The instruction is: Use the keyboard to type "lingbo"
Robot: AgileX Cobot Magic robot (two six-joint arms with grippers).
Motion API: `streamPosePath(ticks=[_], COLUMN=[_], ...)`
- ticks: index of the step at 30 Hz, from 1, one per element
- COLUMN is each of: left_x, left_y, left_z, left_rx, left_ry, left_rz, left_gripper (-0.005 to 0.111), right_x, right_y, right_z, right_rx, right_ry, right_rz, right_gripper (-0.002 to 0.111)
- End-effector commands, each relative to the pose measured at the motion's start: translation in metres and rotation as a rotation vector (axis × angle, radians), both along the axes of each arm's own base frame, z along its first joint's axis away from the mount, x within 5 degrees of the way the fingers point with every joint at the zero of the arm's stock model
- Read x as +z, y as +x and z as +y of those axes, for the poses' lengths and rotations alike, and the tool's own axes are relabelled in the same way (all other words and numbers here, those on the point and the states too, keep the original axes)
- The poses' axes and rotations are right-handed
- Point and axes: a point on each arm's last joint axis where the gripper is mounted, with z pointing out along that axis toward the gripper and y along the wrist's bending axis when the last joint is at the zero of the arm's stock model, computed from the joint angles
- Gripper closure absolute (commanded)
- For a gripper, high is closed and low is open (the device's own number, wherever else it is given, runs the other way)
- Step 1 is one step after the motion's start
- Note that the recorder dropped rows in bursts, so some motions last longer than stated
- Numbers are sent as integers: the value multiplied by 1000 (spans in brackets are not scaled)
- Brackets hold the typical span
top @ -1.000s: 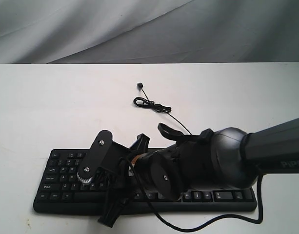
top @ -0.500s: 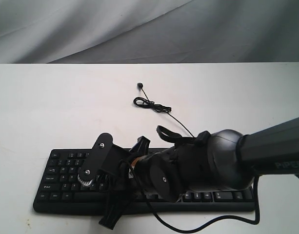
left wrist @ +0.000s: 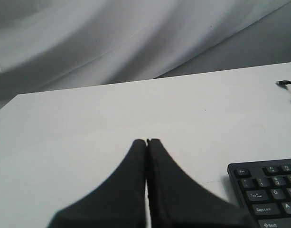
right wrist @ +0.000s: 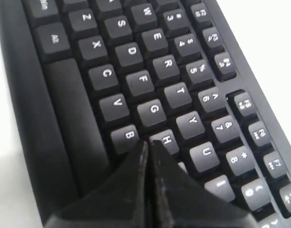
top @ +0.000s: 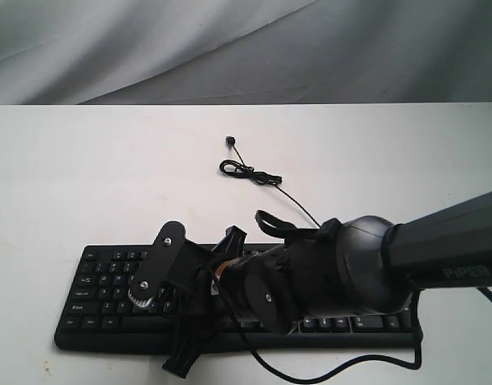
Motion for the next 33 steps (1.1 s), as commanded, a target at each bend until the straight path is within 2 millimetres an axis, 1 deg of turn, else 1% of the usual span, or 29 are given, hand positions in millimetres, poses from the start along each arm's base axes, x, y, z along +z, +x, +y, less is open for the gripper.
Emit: streamPosePath(ticks=[1,12,16,19,22,30,33], left_x=[0,0,0,0,0,0,0], left_y=[0,0,0,0,0,0,0], left_z=[-1,-1,-1,-1,-1,-1,-1], left_rx=[-8,-8,-8,-8,-8,-8,-8], left_ry=[-5,-5,-5,-5,-5,-5,-5], left_rz=[-10,-10,-10,-10,-10,-10,-10], left_gripper=[107,107,107,107,107,107,107], right_x=[0,27,33,31,28,15,16], right_y=[1,1,8,14,20,23,24], right_z=[-1,-1,10,18,20,22,23], right_rx=[-1,11,40,51,47,45,43], right_ry=[-4,39,31,30,24,6,14], right_rz=[3,-27,-24,-31,-28,-20,-29], right_gripper=[108,108,108,108,108,108,108])
